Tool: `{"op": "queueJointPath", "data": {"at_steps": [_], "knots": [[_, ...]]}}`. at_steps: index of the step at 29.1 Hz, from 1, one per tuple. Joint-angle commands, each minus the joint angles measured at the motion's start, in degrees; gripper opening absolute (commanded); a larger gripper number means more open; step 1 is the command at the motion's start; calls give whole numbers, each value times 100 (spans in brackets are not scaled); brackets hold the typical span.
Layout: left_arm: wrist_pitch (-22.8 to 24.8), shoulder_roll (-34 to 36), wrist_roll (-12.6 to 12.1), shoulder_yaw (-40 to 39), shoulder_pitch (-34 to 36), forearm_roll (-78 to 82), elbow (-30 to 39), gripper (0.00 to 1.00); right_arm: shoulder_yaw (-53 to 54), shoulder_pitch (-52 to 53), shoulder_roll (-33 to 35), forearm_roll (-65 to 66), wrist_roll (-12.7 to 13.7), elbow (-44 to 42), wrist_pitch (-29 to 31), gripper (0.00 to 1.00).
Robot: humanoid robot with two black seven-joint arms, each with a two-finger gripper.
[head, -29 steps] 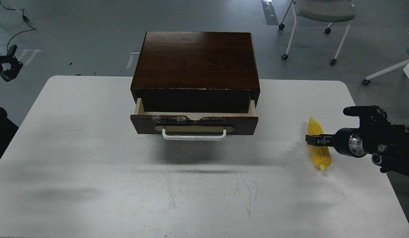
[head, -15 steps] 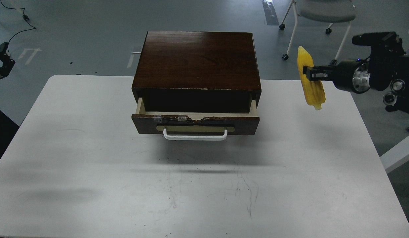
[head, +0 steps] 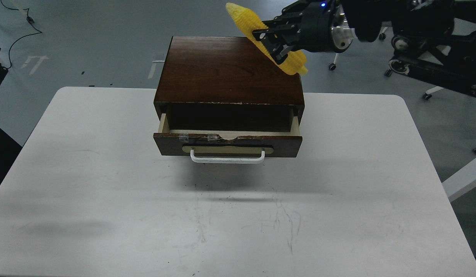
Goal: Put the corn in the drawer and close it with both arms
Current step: 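Lift the corn with the right gripper and carry it over the drawer, then lower the corn into the open drawer, release, and withdraw the right arm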
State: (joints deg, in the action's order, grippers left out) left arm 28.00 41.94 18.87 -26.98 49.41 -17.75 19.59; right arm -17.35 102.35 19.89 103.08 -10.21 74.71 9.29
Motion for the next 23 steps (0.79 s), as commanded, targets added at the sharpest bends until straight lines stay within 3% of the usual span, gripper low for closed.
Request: {"op": "queueJointPath", "data": {"at_steps": [1,4,9,14,23], "knots": [[0,-11,11,-18,16,-1,1,98,-85,-127,-424,616,-42,0,-6,5],[0,-2,46,-27,16,-1,1,98,-190,-145,-495,679,-42,0,-15,7],[0,77,90,-79,7,-27,-8,98,-234,-549,-565,714,-42,-9,-50,18],[0,103,73,-53,7,-18,1,98,-217,-585,-565,696,-42,0,-85,54],[0,51,-15,8,7,26,18,98,-217,-585,-565,679,-42,-17,-85,61]]}}
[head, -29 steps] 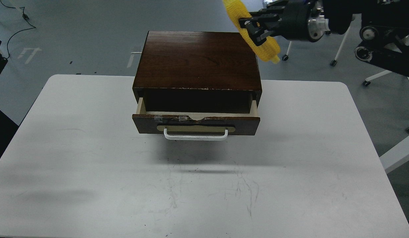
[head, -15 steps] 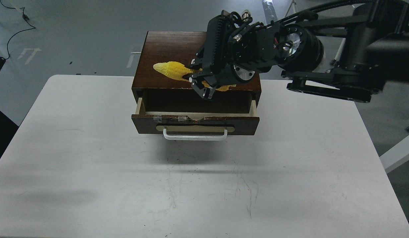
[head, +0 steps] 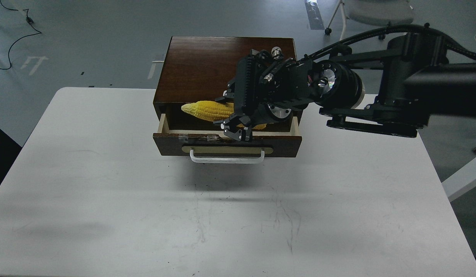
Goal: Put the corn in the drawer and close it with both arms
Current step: 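Lower the corn into the open drawer, release, and withdraw the right arm, then bring the left gripper to the drawer front beside the white handle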
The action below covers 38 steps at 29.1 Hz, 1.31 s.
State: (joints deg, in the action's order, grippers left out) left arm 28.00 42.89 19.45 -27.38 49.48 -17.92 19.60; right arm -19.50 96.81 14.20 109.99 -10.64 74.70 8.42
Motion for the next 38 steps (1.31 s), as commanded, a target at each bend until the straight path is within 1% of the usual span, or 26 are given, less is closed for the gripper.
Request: {"op": "queueJointPath", "data": {"at_steps": [1,4,6,7,8,9,11,13,15,16,17,18,20,22,24,25,26,28,30,31,32,33,34,35,37,38], "knots": [[0,-44,-108,48,18,60,18,98,25,-22,4,-21,0,-34,-7,62],[0,-36,-135,40,96,113,18,96,121,-4,47,-135,0,-69,-7,64],[0,-36,-135,48,316,122,18,91,410,-22,109,-380,0,-148,-16,66],[0,-44,-126,48,421,122,44,85,655,-39,196,-651,0,-270,-16,70],[0,-44,-126,48,422,122,44,85,658,-40,197,-654,0,-271,-16,70],[0,-36,-117,48,466,165,97,77,910,-74,345,-1019,9,-411,-7,75],[0,17,-100,48,510,463,220,70,1237,-145,591,-1636,18,-605,-7,83],[0,148,-65,48,807,1173,369,56,1562,-259,1038,-2609,18,-754,10,95],[0,219,-30,48,1001,1631,457,48,1659,-312,1347,-3217,35,-772,10,95],[0,237,32,48,1159,1990,562,41,1686,-364,1609,-3742,35,-772,10,96],[0,237,58,48,1247,2133,615,39,1695,-391,1742,-4000,44,-772,10,96],[0,228,93,48,1448,2439,798,33,1712,-443,2031,-4568,53,-781,2,96],[0,219,102,48,1643,2766,1036,27,1712,-531,2270,-5108,62,-781,-25,96],[0,184,102,40,1932,3467,1675,12,1756,-777,2595,-6255,62,-991,-42,96],[0,175,102,40,2048,3838,2125,4,1826,-935,2719,-6900,62,-1167,-51,96],[0,184,111,31,2100,4144,2571,0,1888,-1101,2806,-7495,62,-1342,-34,99],[0,193,103,31,2118,4286,2802,0,1923,-1173,2842,-7736,62,-1413,-8,99],[0,272,102,-4,2145,4926,3897,0,2081,-1392,2991,-8578,79,-1676,10,99],[0,342,102,-31,2136,5192,4489,0,2160,-1515,3001,-9019,80,-1826,10,99],[0,438,102,4,2110,5515,5101,0,2265,-1690,3009,-9613,79,-1914,28,100],[0,465,102,22,2101,5718,5368,0,2344,-1788,3009,-9941,79,-1950,28,100],[0,483,111,39,2083,6243,5849,0,2493,-1980,3018,-10649,88,-2089,71,100],[0,483,129,40,2075,6491,6028,0,2556,-2060,3018,-10943,88,-2169,89,100],[0,457,181,40,2040,7051,6395,0,2704,-2218,3009,-11555,80,-2387,168,100],[0,439,252,48,1987,7581,6644,0,2854,-2359,3009,-11990,88,-2573,308,100],[0,404,278,48,1900,8167,6836,0,3038,-2543,3009,-12375,80,-2731,483,100]]}}
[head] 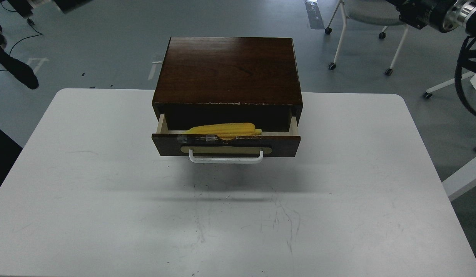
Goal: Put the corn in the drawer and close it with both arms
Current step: 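Bring the left gripper to the drawer front beside the white handle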
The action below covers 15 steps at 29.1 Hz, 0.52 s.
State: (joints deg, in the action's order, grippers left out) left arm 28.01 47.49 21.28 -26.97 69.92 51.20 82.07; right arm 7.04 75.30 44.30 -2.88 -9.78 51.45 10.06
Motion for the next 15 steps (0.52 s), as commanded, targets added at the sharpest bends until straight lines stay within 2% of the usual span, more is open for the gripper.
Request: {"op": "queueJointPath", "data": {"at_steps": [1,7,11,15], "knots": [[-1,-134,113,8,-267,1775,808,0,638,-594,-1,-1466,3,-521,443,100],[-1,-416,140,43,-935,3482,1601,0,1325,-1316,-79,-2444,3,-978,497,100],[-1,-872,149,61,-1331,4879,1654,0,1817,-1833,-298,-3024,3,-1444,523,100],[-1,-961,157,96,-1516,5443,1654,0,2161,-2159,-501,-3043,-23,-1541,550,100]]}}
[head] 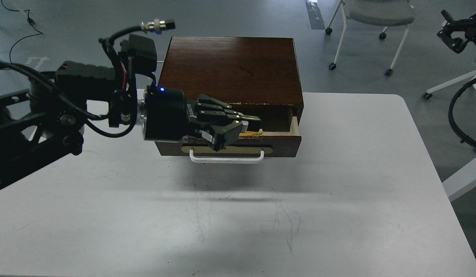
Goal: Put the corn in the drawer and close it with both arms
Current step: 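Bring the left gripper to the drawer front beside the white handle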
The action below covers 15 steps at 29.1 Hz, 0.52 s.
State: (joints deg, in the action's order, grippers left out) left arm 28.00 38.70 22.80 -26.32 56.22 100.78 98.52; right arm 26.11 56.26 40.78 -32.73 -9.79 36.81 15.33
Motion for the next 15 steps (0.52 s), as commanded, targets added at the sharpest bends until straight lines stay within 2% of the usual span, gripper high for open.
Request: {"op": "queueJointPath", "data": {"at_steps": [1,7,15], "knots": [[0,-91,5,135,-190,756,9,0,281,-343,-175,-58,-58,-86,40,100],[0,110,22,899,-182,2407,-9,0,281,-572,-193,-58,-84,-95,49,100],[0,331,14,1314,-138,2422,-61,0,281,-581,-193,-50,-84,-104,49,100]]}}
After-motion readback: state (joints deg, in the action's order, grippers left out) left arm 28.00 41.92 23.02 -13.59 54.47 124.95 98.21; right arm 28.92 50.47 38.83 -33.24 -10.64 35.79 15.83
